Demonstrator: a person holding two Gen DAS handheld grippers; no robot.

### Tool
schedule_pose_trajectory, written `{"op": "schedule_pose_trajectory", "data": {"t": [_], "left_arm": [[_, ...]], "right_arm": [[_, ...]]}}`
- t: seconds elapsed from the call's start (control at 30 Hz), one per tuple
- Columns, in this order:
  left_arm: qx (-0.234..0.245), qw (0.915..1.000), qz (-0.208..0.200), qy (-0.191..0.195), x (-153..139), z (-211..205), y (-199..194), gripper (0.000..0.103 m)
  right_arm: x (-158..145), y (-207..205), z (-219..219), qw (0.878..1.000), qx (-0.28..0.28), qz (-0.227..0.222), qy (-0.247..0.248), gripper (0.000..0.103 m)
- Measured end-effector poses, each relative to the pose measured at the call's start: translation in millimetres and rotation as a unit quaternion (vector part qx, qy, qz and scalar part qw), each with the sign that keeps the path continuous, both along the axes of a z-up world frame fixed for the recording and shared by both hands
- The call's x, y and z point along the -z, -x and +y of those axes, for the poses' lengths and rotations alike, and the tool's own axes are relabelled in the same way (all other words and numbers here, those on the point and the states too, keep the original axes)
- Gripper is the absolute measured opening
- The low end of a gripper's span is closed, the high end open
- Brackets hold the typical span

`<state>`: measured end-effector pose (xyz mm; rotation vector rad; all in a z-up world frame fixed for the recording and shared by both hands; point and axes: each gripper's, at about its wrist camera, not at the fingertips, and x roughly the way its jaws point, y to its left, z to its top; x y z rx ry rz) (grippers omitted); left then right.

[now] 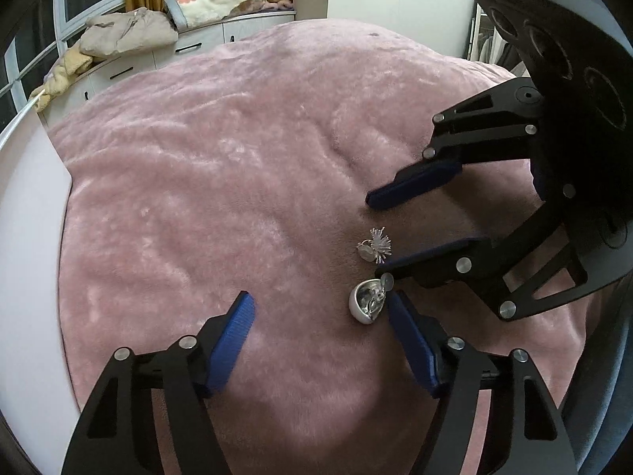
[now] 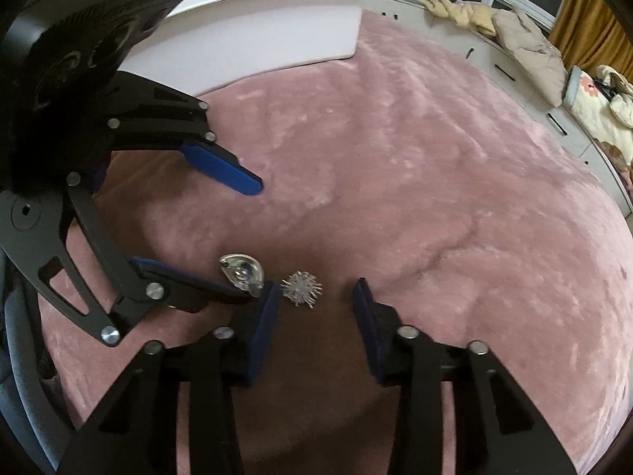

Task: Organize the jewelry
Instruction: 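Grasp the silver starburst earring with the right gripper while the left grasps the round silver earring, then carry both silver earrings over the white tray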

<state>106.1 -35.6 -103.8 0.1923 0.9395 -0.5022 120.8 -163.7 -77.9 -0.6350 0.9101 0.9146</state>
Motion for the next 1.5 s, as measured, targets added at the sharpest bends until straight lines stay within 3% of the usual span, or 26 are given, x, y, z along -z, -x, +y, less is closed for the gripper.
{"op": "schedule_pose_trajectory", "data": {"t": [0.23,0.47,0.53,0.67,0.9,1.5], "left_arm": [[-0.006,1.0000,0.001,0.002,1.5,3.9,0.2,0.053],[-0.021,0.9996,0.006,0.019,1.6,12.7,-3.1,0.026],[-0.027,0.9992,0.011,0.027,1.8,16.0,-4.1,0.022],[-0.035,0.9982,0.021,0.045,1.7,21.5,-5.2,0.022],[-0.035,0.9981,0.026,0.043,-1.5,24.5,-1.6,0.022],[-0.041,0.9989,-0.015,0.020,-45.3,37.4,12.1,0.022]], "right_arm": [[5.9,-1.5,5.6,1.000,0.000,0.014,0.003,0.021],[6.4,-3.7,5.1,1.000,0.014,0.024,-0.003,0.021],[5.5,-3.7,4.4,1.000,0.016,0.024,-0.007,0.021],[3.8,-3.7,4.4,0.999,0.020,0.025,-0.010,0.021],[2.2,-6.1,3.9,0.999,0.025,0.027,-0.013,0.021],[-38.2,-6.9,-7.6,0.996,0.062,0.006,-0.062,0.021]]}}
